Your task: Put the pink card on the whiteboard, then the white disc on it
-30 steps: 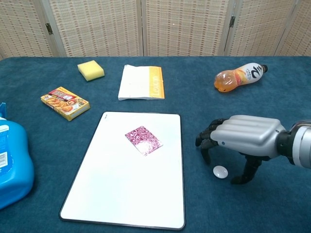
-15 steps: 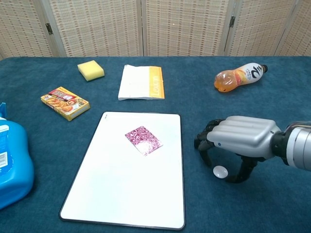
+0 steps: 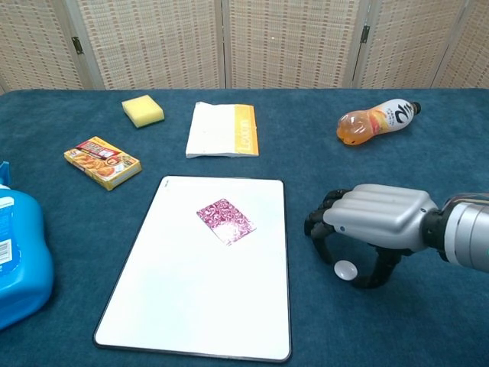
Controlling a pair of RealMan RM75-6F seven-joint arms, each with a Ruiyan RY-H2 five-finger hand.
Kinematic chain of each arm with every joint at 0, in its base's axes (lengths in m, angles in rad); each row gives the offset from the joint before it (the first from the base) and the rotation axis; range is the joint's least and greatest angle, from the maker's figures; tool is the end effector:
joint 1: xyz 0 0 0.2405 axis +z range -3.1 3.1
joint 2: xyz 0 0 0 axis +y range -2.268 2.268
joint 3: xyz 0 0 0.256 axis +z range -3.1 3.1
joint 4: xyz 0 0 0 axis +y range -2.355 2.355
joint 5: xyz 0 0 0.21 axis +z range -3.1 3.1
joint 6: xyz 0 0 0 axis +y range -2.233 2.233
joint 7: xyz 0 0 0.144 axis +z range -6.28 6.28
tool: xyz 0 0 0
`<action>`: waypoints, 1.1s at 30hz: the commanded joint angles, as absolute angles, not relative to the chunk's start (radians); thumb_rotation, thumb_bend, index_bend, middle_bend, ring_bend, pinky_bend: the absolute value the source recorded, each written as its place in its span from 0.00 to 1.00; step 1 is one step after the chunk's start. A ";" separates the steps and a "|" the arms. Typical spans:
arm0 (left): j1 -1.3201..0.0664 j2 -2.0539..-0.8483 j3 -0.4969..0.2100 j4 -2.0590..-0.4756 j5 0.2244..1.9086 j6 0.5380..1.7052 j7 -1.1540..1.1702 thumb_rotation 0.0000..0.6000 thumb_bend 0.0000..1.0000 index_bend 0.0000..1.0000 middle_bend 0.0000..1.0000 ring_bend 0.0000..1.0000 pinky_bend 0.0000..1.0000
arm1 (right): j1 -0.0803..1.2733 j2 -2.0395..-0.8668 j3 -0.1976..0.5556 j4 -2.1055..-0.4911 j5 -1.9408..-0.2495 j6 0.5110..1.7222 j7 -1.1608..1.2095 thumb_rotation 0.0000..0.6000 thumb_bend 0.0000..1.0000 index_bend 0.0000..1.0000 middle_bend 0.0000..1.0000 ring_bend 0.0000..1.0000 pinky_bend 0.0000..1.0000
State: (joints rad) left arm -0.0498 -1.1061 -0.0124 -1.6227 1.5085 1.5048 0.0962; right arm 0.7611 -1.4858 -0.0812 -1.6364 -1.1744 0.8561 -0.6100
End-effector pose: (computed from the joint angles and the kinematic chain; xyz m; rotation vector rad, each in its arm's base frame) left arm -0.3166 0.1621 0.1594 -1.4142 -0.8587 -0.7988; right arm -0.1680 -0.2638 -0.0484 2.3276 -0.6946 0.5731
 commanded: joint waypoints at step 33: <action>-0.038 -1.089 -0.009 -1.637 1.510 1.516 0.098 1.00 0.13 0.06 0.00 0.00 0.00 | 1.035 -1.638 0.133 -1.582 -0.838 0.778 -0.816 1.00 0.35 0.52 0.25 0.18 0.08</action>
